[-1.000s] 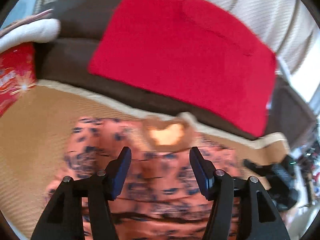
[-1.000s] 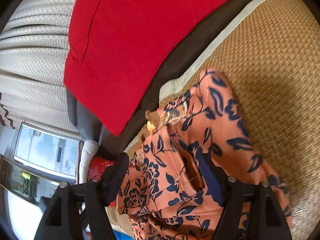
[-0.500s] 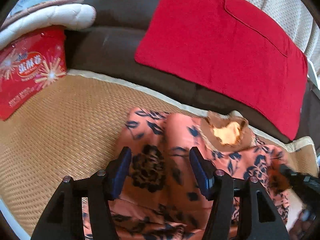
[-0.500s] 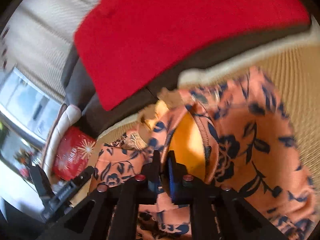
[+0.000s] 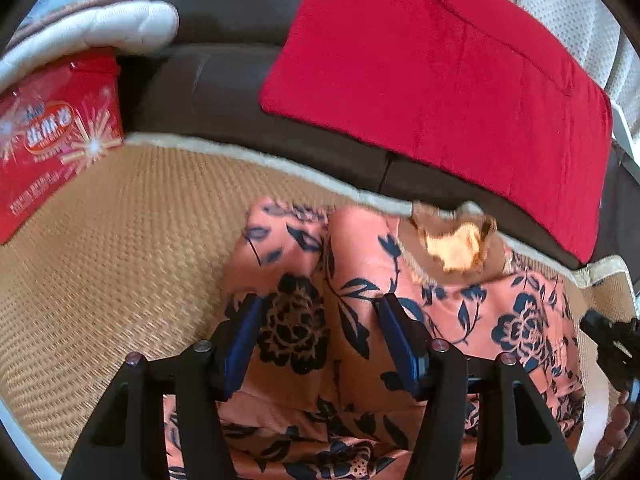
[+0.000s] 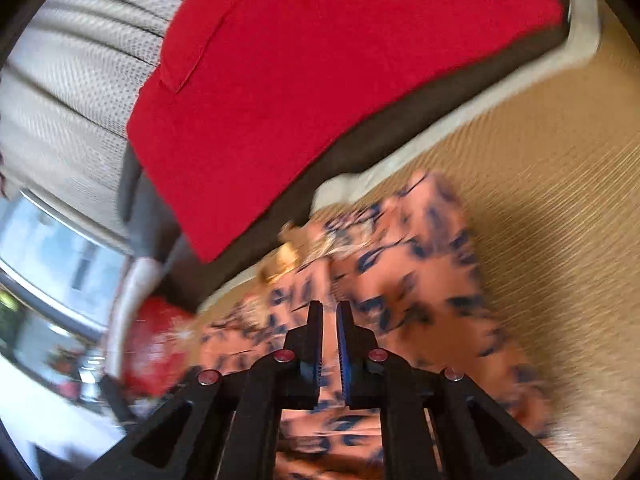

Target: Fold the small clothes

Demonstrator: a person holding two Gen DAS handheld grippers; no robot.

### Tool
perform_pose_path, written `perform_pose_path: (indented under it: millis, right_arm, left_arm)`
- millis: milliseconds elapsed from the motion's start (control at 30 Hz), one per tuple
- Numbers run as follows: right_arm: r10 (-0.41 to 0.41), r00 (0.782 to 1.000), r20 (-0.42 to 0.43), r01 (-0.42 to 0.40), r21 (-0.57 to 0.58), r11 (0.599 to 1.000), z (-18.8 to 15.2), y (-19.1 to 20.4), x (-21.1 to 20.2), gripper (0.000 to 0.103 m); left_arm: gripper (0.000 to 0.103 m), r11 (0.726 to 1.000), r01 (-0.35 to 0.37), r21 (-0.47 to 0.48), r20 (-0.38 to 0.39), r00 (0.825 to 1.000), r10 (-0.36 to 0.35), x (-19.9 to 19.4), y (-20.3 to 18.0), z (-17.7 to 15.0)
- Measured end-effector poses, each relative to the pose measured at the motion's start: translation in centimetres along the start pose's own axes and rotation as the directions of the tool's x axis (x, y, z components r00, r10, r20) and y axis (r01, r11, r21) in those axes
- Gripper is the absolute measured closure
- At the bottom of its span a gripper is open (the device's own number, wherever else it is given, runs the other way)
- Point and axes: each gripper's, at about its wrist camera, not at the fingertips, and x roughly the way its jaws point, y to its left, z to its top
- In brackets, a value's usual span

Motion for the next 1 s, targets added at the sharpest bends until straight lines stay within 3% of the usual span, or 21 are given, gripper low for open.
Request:
perform_pose_path:
  millis: [33, 67, 133, 267, 367, 400, 433, 467, 500, 567, 667, 767, 833, 933, 1000]
  right_arm:
    - [0.011, 1.000, -0.013, -0.011, 0.007, 1.000, 0.0, 0.0, 0.5, 0.073]
    - [0.012, 1.000, -0.026, -0.012, 0.010, 1.000, 0.0, 0.0, 1.2, 0.049]
    - [0.002, 0.999, -0.040, -0.001, 0.015, 1.000, -0.1, 0.0, 2.3, 0.019]
    - [0.016, 0.999, 0.027, -0.016, -0.004, 1.000, -0.1, -0.3, 2.5, 0.019]
    - [0.045, 0.999, 0.002, -0.045, 0.016, 0.999, 0.1, -0.6, 4.2, 0.020]
    - [0.038, 0.999, -0.015, -0.038, -0.007, 0.999, -0.2, -0.2, 5.0, 0.022]
    - [0.025, 0.999, -0.034, -0.026, -0.042, 0.999, -0.6, 0.5, 5.8, 0.035]
    - [0.010, 0.999, -0.042, -0.013, -0.066, 0.998, -1.1, 0.9, 6.3, 0.080]
    - [0.001, 0.998, -0.065, -0.007, -0.089, 0.996, -1.5, 1.7, 6.9, 0.095]
    - [-0.048, 0.997, -0.060, 0.038, -0.163, 0.986, -2.5, 3.9, 6.8, 0.097]
    - [-0.143, 0.986, 0.082, 0.163, -0.351, 0.922, -3.6, 7.9, 3.9, 0.099]
    - [-0.192, 0.941, 0.280, 0.303, -0.437, 0.847, -4.0, 9.8, -0.5, 0.099]
    - [-0.239, 0.904, 0.355, 0.376, -0.391, 0.840, -3.1, 8.4, -2.9, 0.099]
    - [-0.306, 0.899, 0.314, 0.389, -0.250, 0.887, -1.4, 4.2, -3.8, 0.099]
    - [-0.360, 0.904, 0.232, 0.403, -0.176, 0.898, -0.7, 1.4, -2.8, 0.099]
  left_arm:
    - [0.036, 1.000, 0.005, 0.016, -0.040, 0.999, -0.004, 0.9, -0.2, -0.3]
    - [0.035, 0.999, 0.001, 0.044, -0.082, 0.997, 0.002, 1.8, -0.6, -0.6]
    - [0.034, 0.994, -0.019, 0.110, -0.166, 0.985, 0.037, 3.6, -1.6, -1.4]
    - [0.032, 0.994, 0.001, 0.110, -0.175, 0.984, 0.019, 4.1, -2.1, -1.4]
    - [0.032, 0.997, 0.023, 0.076, -0.182, 0.983, -0.008, 4.2, -1.6, -1.0]
    - [0.032, 0.997, 0.028, 0.068, -0.181, 0.983, -0.015, 4.0, -1.3, -0.6]
    - [0.032, 0.998, 0.035, 0.059, -0.177, 0.984, -0.024, 3.7, -0.9, -0.4]
    - [0.032, 0.998, 0.040, 0.053, -0.170, 0.985, -0.030, 3.4, -0.6, -0.2]
    - [0.032, 0.998, 0.043, 0.046, -0.160, 0.987, -0.035, 2.9, -0.1, 0.0]
    - [0.032, 0.999, 0.044, 0.013, -0.128, 0.991, -0.042, 2.0, 0.9, 0.6]
    - [0.032, 0.998, 0.042, -0.054, -0.079, 0.996, -0.046, 0.3, 2.6, 1.6]
    - [0.032, 0.994, 0.023, -0.104, -0.048, 0.998, -0.028, -0.5, 4.4, 2.2]
    - [0.032, 0.994, 0.006, -0.110, -0.043, 0.999, -0.010, -0.7, 4.9, 2.2]
    - [0.032, 0.997, -0.009, -0.079, -0.054, 0.999, 0.004, -0.5, 4.6, 1.8]
    - [0.032, 0.999, -0.020, -0.024, -0.077, 0.997, 0.018, 0.2, 3.4, 1.5]
